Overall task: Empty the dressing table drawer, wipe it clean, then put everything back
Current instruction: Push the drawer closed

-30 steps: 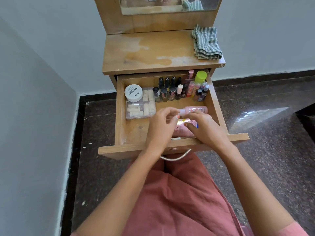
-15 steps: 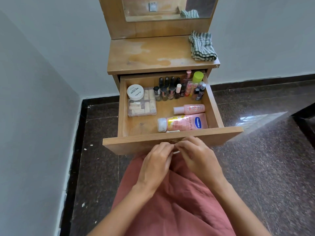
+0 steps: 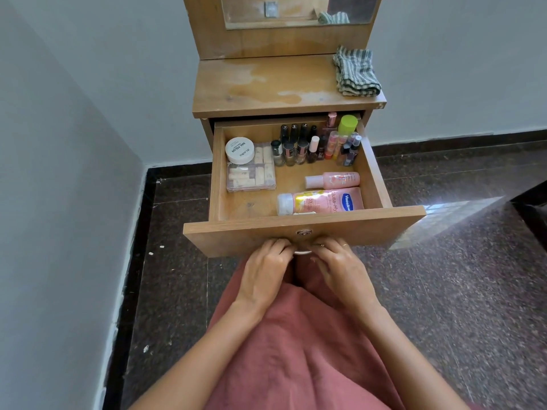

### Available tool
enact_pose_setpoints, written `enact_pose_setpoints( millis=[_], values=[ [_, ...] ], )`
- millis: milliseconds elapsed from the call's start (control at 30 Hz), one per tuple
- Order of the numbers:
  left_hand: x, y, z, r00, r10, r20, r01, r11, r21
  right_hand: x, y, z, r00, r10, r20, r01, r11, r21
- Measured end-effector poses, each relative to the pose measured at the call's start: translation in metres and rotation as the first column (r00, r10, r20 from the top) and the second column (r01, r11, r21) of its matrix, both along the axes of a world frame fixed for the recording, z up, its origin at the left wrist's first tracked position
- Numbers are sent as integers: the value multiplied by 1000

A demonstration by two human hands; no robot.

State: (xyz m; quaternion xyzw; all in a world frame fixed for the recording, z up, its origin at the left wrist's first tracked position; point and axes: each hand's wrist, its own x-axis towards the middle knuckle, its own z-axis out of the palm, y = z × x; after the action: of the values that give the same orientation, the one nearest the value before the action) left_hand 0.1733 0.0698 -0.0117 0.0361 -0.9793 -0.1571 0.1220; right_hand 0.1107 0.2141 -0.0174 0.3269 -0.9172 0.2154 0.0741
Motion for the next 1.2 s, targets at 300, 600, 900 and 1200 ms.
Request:
enact_pose_setpoints(
  millis=[300, 600, 900, 1200],
  values=[
    [2, -4, -10, 996, 50, -79, -44, 997, 67, 2, -8, -7, 994, -87, -68, 87, 996, 11],
    [-11, -6, -18, 981, 98, -165, -73, 985, 155, -7, -15, -9, 994, -103, -32, 103, 995, -8],
    [-49, -24, -16, 982, 121, -148, -95, 980, 173, -44, -36, -10, 996, -79, 31, 81, 993, -86],
    [-94, -43, -8, 989, 112, -100, -89, 974, 209, -90, -58, -9, 998, -44, 39, 49, 988, -149]
  ],
)
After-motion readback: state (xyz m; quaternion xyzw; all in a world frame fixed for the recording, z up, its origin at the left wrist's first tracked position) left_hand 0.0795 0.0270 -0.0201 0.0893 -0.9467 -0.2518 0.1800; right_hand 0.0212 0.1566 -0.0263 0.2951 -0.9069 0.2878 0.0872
